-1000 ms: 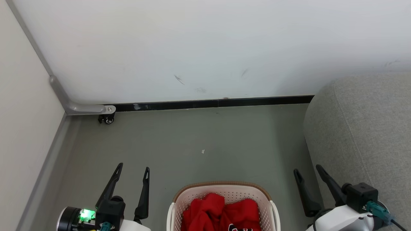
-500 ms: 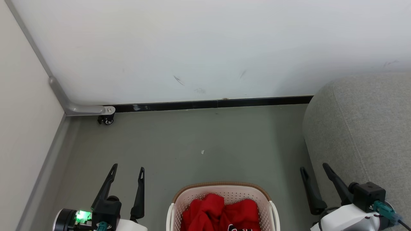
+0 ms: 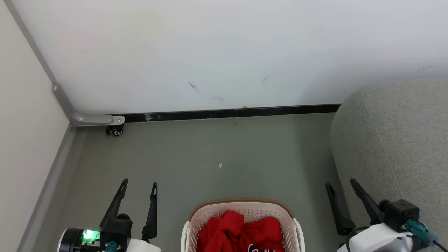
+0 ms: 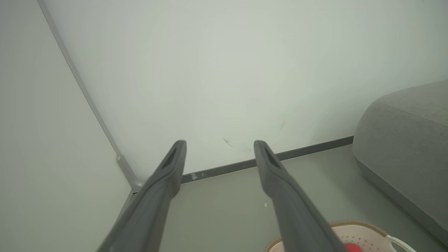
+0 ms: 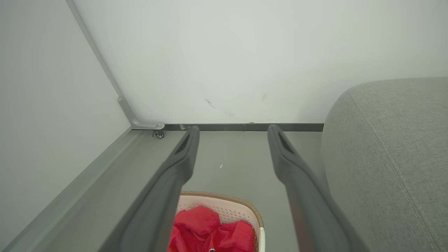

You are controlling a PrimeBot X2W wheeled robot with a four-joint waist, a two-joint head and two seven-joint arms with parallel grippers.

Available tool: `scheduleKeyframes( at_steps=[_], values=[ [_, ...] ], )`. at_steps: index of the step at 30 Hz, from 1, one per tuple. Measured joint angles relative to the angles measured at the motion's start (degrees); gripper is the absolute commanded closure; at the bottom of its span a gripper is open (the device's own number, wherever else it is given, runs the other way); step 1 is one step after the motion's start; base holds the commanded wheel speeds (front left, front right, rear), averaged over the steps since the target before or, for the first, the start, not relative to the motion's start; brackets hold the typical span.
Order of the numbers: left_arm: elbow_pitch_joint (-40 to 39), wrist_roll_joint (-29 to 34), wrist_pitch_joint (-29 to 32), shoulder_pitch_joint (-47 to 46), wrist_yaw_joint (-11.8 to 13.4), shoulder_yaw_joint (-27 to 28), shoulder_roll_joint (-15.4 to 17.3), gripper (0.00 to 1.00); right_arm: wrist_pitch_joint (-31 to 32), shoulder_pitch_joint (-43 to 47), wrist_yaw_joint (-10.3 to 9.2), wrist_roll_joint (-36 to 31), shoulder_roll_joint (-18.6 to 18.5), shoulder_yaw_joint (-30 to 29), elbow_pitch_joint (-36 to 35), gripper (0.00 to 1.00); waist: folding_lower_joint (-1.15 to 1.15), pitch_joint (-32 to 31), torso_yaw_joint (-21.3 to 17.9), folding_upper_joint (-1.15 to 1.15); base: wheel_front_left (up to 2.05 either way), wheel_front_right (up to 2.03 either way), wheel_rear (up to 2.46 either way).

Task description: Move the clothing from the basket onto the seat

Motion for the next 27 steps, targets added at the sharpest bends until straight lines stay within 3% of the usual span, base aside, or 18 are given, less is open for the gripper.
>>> scheduleKeyframes(
  at_steps=[16,27],
  values=[
    [1.2,0.6,0.0,0.0,-0.1,0.1,0.8,0.00,-0.6,0.1,0.00,0.6,0.0,0.4,-0.1,0.00,0.00,0.4,-0.5,0.00,0.00,0.00,0.00],
    [5.0,2.6,0.0,-2.6,-2.8,-2.6,2.3,0.00,-1.4,1.0,0.00,0.5,0.0,-2.3,-2.8,0.00,-0.01,1.7,-1.3,0.00,0.00,0.00,0.00]
  ],
)
